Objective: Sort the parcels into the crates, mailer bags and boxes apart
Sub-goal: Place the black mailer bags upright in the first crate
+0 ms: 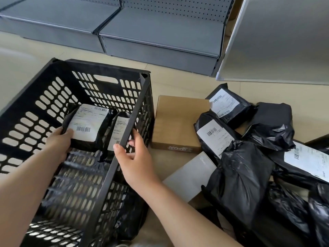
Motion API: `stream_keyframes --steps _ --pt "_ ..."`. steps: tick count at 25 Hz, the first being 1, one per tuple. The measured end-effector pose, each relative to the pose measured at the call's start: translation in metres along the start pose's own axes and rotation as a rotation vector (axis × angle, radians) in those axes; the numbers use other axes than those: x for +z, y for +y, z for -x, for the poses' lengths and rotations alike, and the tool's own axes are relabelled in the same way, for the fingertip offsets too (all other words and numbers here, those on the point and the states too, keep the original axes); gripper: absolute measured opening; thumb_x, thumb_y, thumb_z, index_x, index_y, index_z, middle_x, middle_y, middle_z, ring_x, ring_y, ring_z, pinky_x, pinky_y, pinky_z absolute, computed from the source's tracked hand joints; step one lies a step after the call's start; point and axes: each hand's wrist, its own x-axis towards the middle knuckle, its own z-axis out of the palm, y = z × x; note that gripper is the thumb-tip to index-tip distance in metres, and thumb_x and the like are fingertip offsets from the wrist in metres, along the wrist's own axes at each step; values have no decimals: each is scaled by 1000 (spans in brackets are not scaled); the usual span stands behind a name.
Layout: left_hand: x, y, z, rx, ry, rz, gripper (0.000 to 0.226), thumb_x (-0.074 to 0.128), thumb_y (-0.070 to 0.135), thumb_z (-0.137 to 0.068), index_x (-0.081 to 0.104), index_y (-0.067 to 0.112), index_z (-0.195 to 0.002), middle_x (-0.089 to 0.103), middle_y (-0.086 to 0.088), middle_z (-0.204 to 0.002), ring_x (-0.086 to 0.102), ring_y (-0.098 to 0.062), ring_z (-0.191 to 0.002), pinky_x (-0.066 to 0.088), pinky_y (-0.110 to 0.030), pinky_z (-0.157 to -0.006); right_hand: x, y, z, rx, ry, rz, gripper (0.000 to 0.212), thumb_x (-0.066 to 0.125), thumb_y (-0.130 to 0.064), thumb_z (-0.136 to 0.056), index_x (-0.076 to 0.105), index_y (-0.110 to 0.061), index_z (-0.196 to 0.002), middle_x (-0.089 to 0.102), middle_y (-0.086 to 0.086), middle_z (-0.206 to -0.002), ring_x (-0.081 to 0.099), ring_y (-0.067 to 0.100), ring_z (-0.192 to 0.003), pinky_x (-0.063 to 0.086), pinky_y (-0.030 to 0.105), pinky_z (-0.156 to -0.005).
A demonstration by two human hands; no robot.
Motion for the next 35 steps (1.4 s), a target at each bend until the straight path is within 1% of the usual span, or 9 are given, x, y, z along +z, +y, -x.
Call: stream_keyframes --steps 4,8,13,17,22,25,30,33,35 --pt "15 -3 -6 71 17 -126 38 49 32 -96 54 21 -132 64 -15 -118 60 -37 -94 51 -48 -83 4 5 -2 -18 5 -22 66 52 -60 -95 23 -49 -153 41 -17 -147 61 12 -113 53 37 -100" --pt "32 -7 -13 29 34 -176 38 44 20 -100 52 13 -136 59 -17 -106 57 -37 -89 45 -39 -75 7 11 -4 -48 28 -16 66 48 -61 -95 22 -49 -154 41 -16 -144 58 11 -114 51 37 -102" --pt "48 -22 -18 23 53 -209 37 45 14 -96 57 13 -131 63 -20 -120 59 -41 -102 47 -42 -82 15 17 -5 -98 68 16 67 43 -59 -97 16 -45 -157 37 -13 -147 52 14 -125 48 38 -105" --pt "60 -20 -15 -27 14 -178 52 46 7 -92 43 14 -144 57 -16 -130 54 -37 -118 46 -42 -95 15 19 -7 -106 70 20 65 43 -58 -99 16 -45 -157 37 -14 -147 53 15 -125 49 39 -104" --pt "65 -42 -48 -100 -138 -186 60 48 8 -82 46 25 -140 61 -15 -125 59 -38 -110 51 -50 -94 15 20 -7 -115 77 26 66 44 -55 -99 17 -43 -158 37 -12 -147 52 15 -126 47 36 -107" --pt "69 -75 -79 -143 -223 -193 70 53 13 -79 36 32 -144 59 -15 -123 62 -39 -105 52 -58 -90 17 22 -8 -122 94 21 68 43 -58 -97 18 -43 -158 37 -11 -148 51 17 -127 46 37 -108" --pt "68 -54 -38 -138 -234 -107 88 60 12 -81 15 32 -154 45 -13 -143 53 -38 -120 47 -53 -99 18 22 -9 -124 104 27 69 42 -59 -96 18 -42 -158 36 -10 -149 50 18 -129 46 38 -108" --pt "70 -41 -20 -107 -186 -151 85 58 11 -87 11 26 -156 41 -18 -148 48 -39 -127 43 -44 -100 17 21 -8 -115 99 28 67 44 -56 -98 18 -41 -158 36 -10 -148 50 17 -128 46 36 -108" --pt "75 -42 -17 -67 -149 -166 86 56 9 -87 8 26 -157 38 -17 -151 44 -39 -131 42 -47 -103 16 19 -7 -113 92 23 67 45 -55 -99 17 -40 -158 35 -10 -150 49 16 -129 45 35 -109"
